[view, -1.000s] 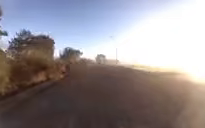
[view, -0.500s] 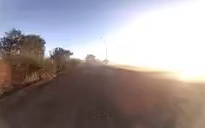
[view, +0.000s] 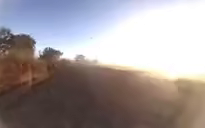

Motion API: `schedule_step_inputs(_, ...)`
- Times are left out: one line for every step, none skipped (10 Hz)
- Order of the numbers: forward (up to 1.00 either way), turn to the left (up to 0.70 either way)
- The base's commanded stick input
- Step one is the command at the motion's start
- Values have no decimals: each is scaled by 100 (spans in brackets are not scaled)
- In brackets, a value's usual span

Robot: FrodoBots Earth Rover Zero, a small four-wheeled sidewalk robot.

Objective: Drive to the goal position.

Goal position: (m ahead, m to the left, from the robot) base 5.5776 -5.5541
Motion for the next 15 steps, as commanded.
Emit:
schedule_step_inputs(0, 0)
schedule_step_inputs(0, 0)
schedule_step_inputs(70, 0)
schedule_step_inputs(70, 0)
schedule_step_inputs(70, 0)
schedule_step_inputs(70, 0)
schedule_step_inputs(70, 0)
schedule_step_inputs(70, 0)
schedule_step_inputs(70, 0)
schedule_step_inputs(70, 0)
schedule_step_inputs(70, 0)
schedule_step_inputs(70, 0)
schedule_step_inputs(70, 0)
schedule_step_inputs(70, 0)
schedule_step_inputs(70, 0)
